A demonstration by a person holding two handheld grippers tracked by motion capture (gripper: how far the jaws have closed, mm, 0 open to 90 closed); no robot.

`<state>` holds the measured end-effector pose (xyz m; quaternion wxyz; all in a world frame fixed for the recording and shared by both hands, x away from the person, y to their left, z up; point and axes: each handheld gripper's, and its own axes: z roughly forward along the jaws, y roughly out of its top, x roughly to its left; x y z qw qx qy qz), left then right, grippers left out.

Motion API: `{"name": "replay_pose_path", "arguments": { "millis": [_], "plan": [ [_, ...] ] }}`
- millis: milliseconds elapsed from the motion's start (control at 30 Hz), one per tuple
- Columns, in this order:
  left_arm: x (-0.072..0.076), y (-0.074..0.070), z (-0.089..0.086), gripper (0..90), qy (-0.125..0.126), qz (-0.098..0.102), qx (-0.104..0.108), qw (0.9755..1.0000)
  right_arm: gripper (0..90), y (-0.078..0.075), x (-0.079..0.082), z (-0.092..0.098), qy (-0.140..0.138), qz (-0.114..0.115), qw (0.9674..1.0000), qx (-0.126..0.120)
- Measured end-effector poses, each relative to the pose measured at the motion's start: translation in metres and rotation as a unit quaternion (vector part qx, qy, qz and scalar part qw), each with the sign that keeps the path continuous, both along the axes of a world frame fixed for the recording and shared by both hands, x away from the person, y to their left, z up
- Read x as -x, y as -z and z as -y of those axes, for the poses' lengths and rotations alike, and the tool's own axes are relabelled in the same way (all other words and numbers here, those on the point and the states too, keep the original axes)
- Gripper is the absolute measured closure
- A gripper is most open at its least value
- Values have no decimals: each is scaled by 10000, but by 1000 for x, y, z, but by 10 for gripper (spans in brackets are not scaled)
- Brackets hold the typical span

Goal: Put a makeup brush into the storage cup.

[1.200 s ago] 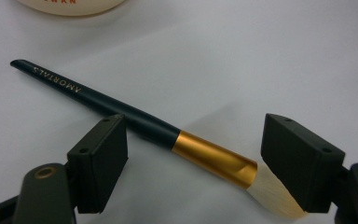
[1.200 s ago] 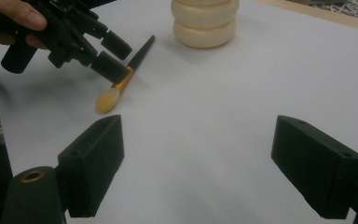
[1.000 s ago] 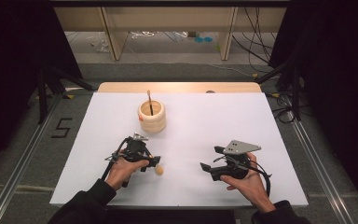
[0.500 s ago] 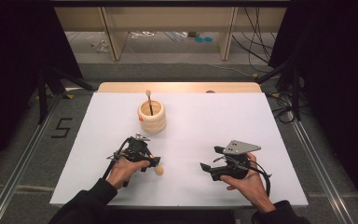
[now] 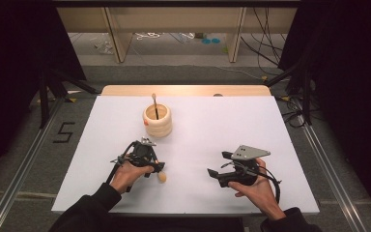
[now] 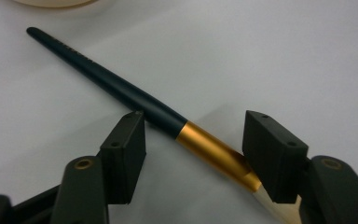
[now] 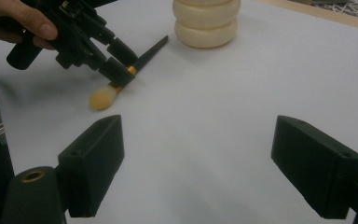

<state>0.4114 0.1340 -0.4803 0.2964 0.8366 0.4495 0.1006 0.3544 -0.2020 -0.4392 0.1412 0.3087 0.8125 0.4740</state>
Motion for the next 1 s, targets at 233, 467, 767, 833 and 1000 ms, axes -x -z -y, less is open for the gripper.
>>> {"name": "replay_pose_path", "arguments": {
  "millis": [233,467,767,833,1000],
  "plan": [
    [0,-1,-5,473,101,-44,-12,9999,178,0,0,0,-1,-6,10000,-4],
    [-1,-1,-10,537,157,-74,55,9998,178,1,0,0,4,-16,10000,-19],
    [-6,-7,-18,588,302,-427,20,9986,178,2,-2,2,26,-39,10000,-49],
    [-7,-8,-19,608,370,-437,-29,9984,178,2,-2,3,18,-53,10000,-43],
    [-9,-12,-24,660,545,-533,-124,9970,179,1,-1,3,52,-52,10000,-8]
  ]
}}
